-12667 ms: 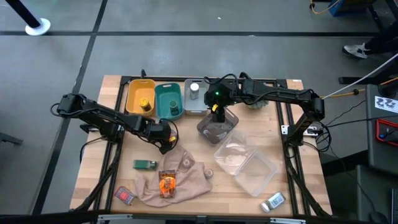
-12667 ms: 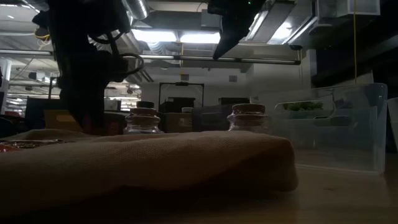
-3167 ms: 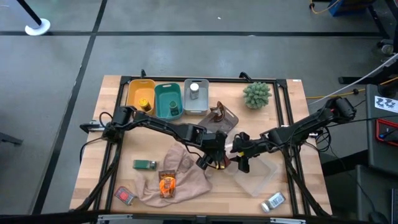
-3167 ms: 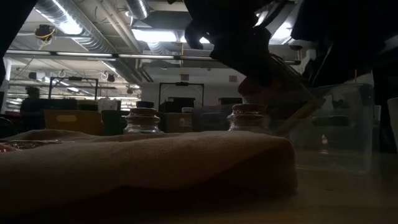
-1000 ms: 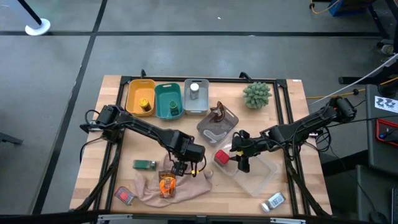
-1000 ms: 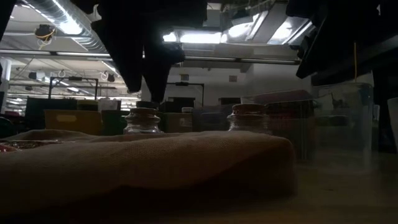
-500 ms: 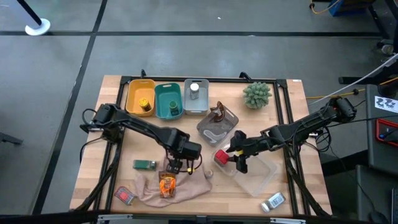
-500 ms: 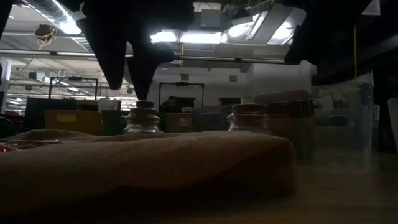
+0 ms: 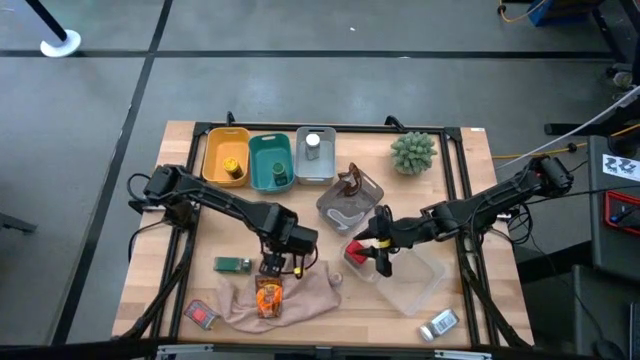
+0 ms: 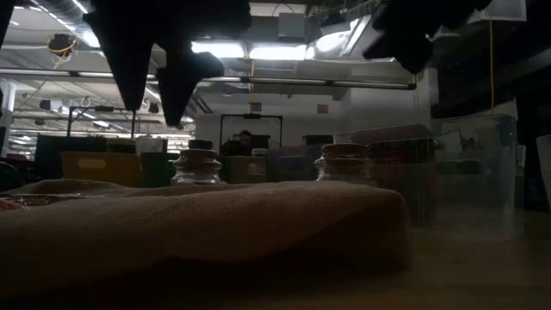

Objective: Sort spices by type
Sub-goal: Put the right brown seasoning bottle into the right transparent bin

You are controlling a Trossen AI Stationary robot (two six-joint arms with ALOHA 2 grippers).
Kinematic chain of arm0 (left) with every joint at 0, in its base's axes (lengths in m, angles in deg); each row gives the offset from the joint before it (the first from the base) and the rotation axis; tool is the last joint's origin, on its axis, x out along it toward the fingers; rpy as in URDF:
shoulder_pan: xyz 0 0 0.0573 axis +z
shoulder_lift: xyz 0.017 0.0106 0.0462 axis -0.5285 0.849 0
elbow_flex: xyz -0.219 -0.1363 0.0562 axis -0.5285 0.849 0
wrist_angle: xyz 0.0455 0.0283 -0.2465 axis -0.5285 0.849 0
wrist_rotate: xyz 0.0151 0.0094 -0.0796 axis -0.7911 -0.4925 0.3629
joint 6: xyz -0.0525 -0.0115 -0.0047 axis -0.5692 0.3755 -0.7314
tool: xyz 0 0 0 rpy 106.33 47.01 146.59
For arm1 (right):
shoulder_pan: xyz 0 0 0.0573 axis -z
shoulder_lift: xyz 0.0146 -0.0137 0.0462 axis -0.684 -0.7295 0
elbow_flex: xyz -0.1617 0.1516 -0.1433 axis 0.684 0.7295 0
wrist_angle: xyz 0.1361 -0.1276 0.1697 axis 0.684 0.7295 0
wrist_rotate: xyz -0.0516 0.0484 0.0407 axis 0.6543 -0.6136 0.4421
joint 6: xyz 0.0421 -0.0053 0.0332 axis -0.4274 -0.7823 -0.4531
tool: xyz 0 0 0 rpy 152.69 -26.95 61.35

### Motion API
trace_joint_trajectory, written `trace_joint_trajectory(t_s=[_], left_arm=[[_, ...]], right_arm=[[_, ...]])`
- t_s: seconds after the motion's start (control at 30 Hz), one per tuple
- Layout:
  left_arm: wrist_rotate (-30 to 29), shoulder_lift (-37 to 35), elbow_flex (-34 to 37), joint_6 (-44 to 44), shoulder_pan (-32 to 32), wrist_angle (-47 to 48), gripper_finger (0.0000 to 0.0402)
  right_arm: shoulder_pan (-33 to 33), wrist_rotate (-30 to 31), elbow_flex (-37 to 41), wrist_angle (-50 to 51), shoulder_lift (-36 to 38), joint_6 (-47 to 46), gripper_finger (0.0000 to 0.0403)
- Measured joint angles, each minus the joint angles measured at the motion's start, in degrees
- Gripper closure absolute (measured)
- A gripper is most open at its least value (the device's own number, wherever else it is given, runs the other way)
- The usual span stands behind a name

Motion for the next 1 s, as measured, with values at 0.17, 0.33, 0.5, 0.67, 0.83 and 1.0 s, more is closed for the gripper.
trace_joint_trajectory(t_s=[0.17, 0.33, 0.5, 0.67, 0.83, 1.0], left_arm=[[-1.99, -4.48, 0.0, -4.66, -0.39, -0.39, 0.0147], [-7.81, -10.52, -0.02, -12.52, -1.88, -0.56, 0.0147], [-14.06, -14.52, -0.02, -18.75, -4.6, -0.8, 0.0147], [-18.26, -15.22, -0.02, -22.57, -7.07, -0.87, 0.0147], [-20.3, -15.24, -0.02, -23.75, -8.73, -1.05, 0.0147], [-23.56, -15.24, -0.02, -24.15, -9.36, -1.07, 0.0147]], right_arm=[[0.0, 0.03, 0.02, -6.02, -0.15, 8.39, 0.0217], [0.04, -0.39, 0.02, -10.35, -0.2, 15.9, 0.0217], [0.04, -7.86, 0.02, -11.44, -0.22, 22.59, 0.0217], [-0.02, -13.7, 0.02, -11.6, -1.09, 27.37, 0.0217], [0.0, -16.74, -2.2, -9.93, -5.54, 31.32, 0.0217], [0.04, -17.11, -11.36, -0.5, -11.72, 34.25, 0.0217]])
